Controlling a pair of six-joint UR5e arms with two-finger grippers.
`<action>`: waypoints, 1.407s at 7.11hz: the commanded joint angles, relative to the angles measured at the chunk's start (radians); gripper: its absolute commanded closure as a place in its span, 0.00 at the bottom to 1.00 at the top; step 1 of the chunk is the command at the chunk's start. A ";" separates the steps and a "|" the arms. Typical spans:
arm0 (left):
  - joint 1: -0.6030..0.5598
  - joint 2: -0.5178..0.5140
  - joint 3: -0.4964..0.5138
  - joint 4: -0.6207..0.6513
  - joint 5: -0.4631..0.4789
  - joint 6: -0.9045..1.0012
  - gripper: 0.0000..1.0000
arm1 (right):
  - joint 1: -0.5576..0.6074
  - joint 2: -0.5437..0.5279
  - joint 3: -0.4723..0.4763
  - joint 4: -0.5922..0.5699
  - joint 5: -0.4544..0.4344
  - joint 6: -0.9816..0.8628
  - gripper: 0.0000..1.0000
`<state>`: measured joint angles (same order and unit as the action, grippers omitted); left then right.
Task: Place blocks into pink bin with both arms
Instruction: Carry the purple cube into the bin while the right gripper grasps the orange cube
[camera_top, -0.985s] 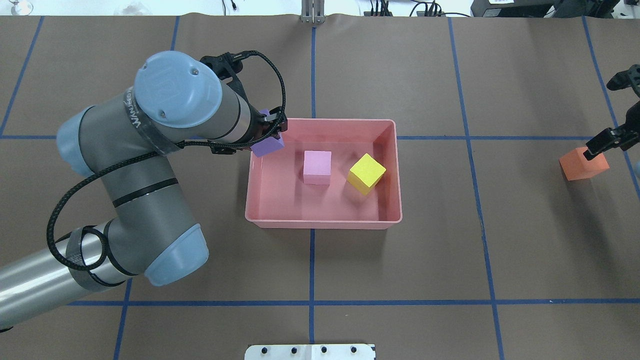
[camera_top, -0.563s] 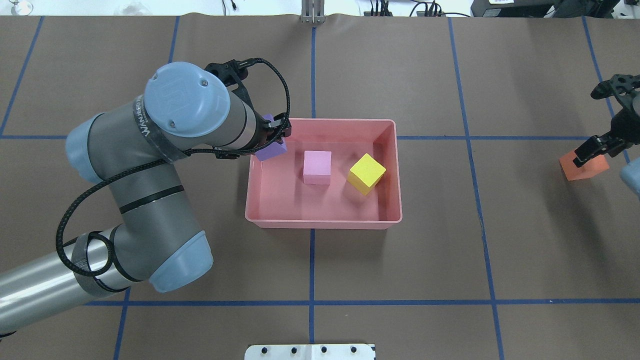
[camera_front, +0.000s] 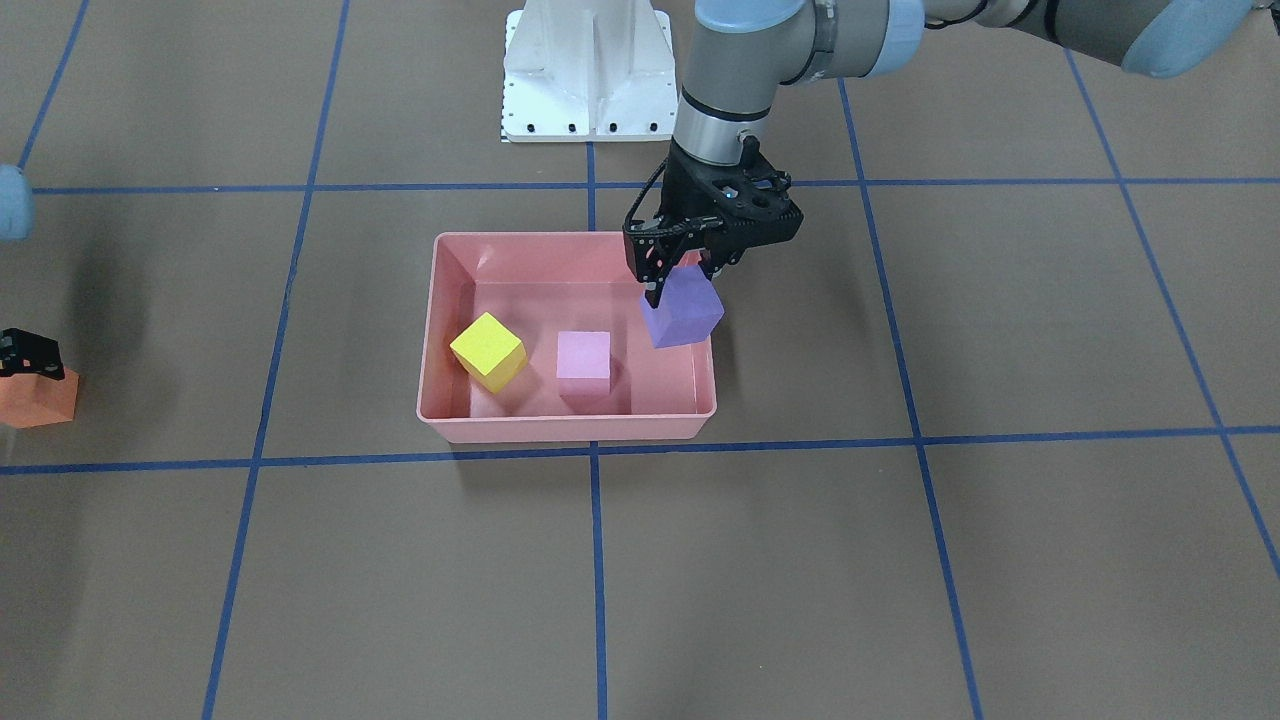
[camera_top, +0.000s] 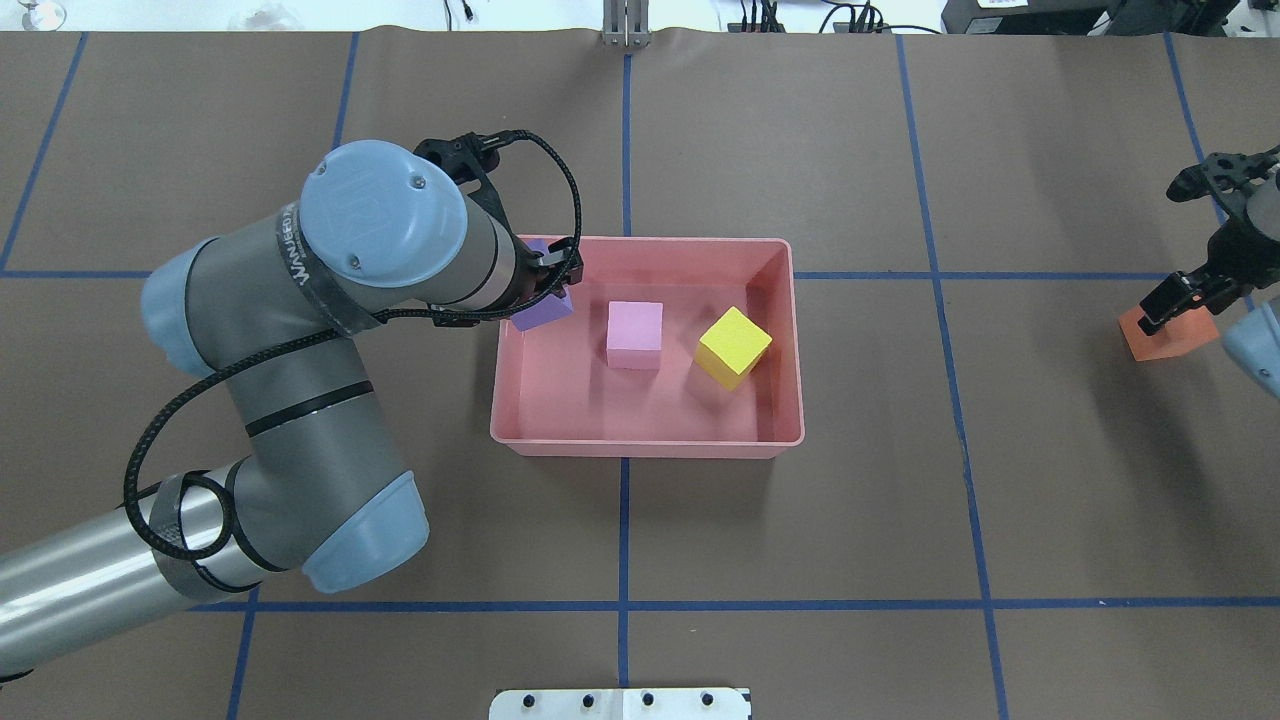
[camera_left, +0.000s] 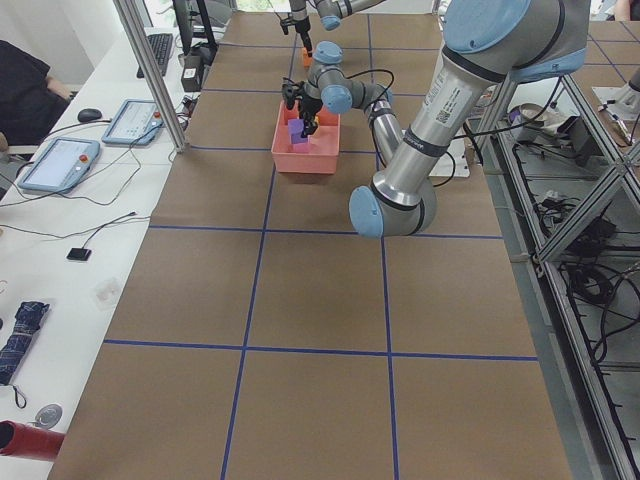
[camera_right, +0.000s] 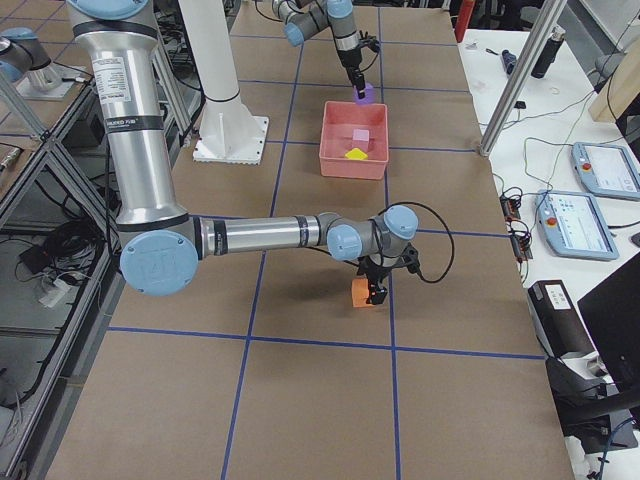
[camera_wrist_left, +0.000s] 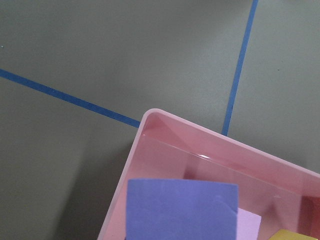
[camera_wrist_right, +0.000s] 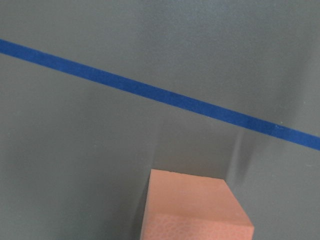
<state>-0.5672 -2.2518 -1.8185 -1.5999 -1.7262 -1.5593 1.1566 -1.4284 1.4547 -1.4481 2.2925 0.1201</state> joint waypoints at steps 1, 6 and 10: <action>0.027 0.003 0.001 -0.002 0.013 0.008 0.54 | -0.003 0.003 -0.016 0.000 -0.005 0.004 0.10; 0.017 0.001 -0.048 0.006 0.013 0.027 0.00 | 0.084 0.043 0.048 -0.001 0.037 -0.034 1.00; -0.052 0.115 -0.131 0.057 0.002 0.273 0.00 | 0.167 0.277 0.220 -0.449 0.168 -0.002 1.00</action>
<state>-0.5911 -2.1857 -1.9273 -1.5488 -1.7223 -1.3689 1.3155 -1.2519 1.5988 -1.6914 2.4471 0.1061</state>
